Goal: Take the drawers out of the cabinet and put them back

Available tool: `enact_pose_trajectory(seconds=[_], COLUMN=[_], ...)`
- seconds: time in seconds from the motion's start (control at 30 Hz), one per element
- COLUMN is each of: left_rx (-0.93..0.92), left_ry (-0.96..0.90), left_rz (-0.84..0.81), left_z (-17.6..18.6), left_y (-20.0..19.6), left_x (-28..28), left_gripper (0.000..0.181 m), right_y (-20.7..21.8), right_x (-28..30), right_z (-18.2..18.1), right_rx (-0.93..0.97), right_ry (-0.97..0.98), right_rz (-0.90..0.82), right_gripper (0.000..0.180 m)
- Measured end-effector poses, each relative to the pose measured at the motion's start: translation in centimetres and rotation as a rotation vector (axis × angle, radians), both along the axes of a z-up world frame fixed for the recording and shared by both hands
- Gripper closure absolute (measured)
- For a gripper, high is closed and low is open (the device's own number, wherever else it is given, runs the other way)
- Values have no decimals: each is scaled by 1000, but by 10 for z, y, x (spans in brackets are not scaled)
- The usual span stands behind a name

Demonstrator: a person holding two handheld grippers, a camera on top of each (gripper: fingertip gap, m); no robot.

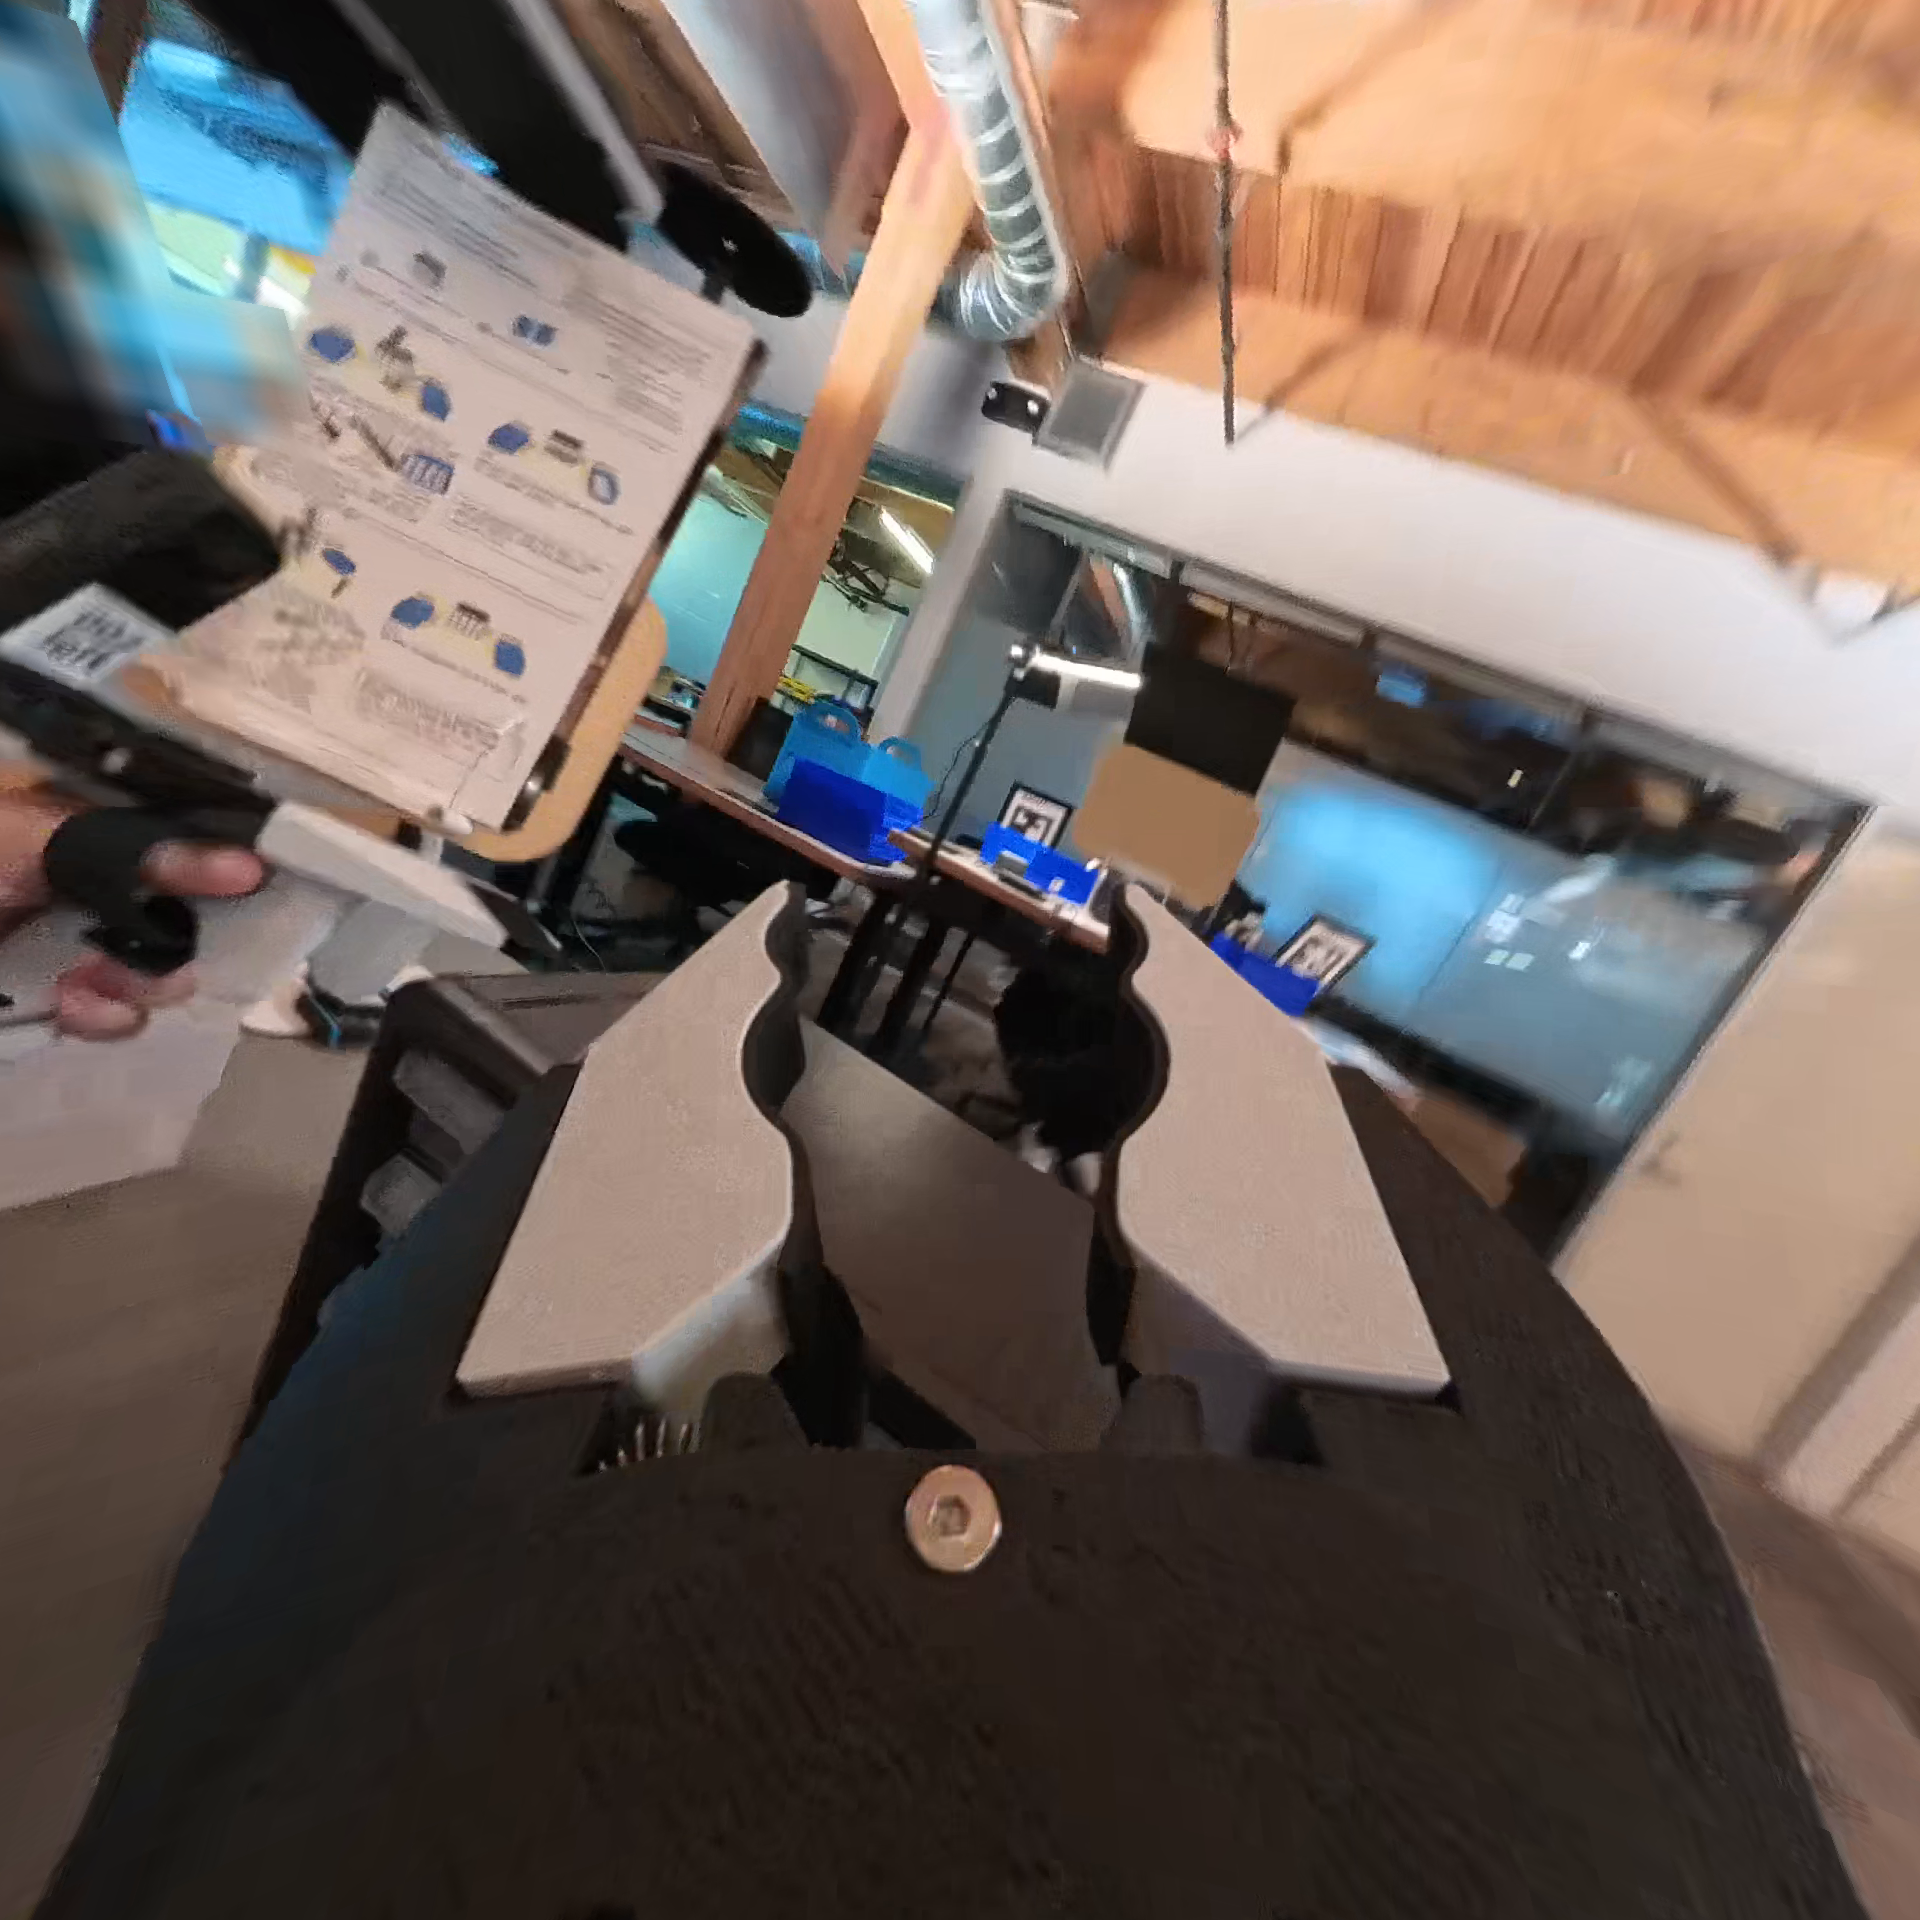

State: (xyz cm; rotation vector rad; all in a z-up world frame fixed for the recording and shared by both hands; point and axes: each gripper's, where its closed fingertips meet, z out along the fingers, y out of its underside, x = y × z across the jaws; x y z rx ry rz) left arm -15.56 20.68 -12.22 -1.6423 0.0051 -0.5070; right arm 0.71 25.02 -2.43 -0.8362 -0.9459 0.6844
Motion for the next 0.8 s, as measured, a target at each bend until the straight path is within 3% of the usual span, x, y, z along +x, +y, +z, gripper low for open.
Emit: enact_pose_trajectory(seconds=[0.13,0.27,0.37,0.53,0.8], left_rx=[-59,-68,-73,-80,-118], left_ry=[-26,-20,-6,10,18], left_rz=[-28,-57,-45,-25,15], left_z=[-14,-15,-16,-17,-19], left_y=[3,3,5,6,7], left_x=[0,6,7,5,3], left_gripper=[106,112,116,119,126], right_y=[-55,-98,-105,-85,-69], right_x=[-29,-70,-95,-115,-121], right_z=[-45,-150,-199,-225,-229], right_rx=[376,618,736,735,820], right_ry=[-61,-278,-427,-510,-526], right_rz=[-110,-122,-149,-203,-257], right_gripper=[133,135,140,146,150])
